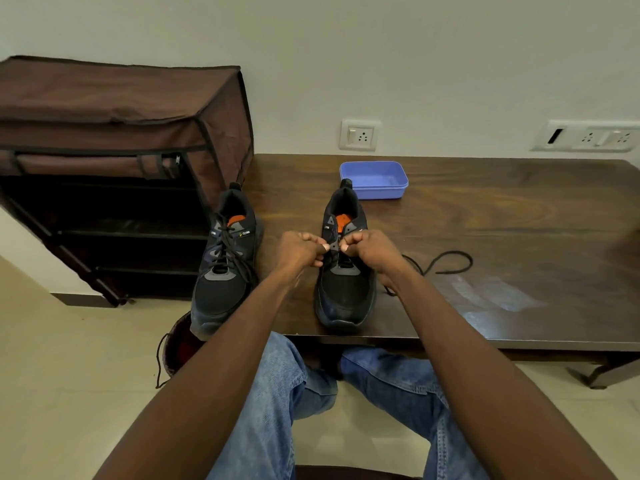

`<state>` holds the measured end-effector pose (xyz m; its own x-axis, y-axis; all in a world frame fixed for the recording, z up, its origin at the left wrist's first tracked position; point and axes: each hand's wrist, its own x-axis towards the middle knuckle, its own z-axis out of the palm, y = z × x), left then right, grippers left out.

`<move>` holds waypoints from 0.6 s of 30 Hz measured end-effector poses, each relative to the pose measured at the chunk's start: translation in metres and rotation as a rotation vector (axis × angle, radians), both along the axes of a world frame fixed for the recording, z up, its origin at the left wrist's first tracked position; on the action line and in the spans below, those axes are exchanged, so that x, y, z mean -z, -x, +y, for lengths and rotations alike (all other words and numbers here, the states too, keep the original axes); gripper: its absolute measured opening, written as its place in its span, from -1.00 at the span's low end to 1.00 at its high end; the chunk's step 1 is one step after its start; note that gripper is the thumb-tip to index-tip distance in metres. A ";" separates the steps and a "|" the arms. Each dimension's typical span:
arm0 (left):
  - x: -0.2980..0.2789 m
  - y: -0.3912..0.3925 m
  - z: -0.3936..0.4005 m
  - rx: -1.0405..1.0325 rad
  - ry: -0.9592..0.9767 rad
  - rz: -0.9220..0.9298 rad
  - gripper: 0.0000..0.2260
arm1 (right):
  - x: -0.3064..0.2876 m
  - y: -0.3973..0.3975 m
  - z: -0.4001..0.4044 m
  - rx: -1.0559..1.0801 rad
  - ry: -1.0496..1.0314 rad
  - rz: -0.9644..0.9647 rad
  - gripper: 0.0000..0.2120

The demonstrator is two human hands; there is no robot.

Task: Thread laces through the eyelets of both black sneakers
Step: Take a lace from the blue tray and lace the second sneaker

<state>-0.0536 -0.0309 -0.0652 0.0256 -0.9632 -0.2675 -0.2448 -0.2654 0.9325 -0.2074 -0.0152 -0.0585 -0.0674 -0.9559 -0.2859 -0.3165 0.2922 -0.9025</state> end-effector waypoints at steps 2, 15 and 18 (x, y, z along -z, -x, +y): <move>0.000 0.000 -0.001 0.002 -0.005 0.008 -0.97 | -0.001 0.001 0.000 0.018 -0.019 -0.042 -0.86; -0.001 0.004 0.000 0.000 -0.013 -0.004 -0.88 | 0.000 -0.002 0.004 0.026 0.032 0.020 -0.85; -0.002 0.003 0.001 0.025 0.004 -0.018 -0.91 | 0.000 -0.003 0.001 0.012 0.040 0.100 -0.83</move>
<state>-0.0566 -0.0298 -0.0632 0.0066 -0.9648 -0.2630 -0.2681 -0.2550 0.9290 -0.2042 -0.0139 -0.0585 -0.1054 -0.9654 -0.2387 -0.4019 0.2609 -0.8777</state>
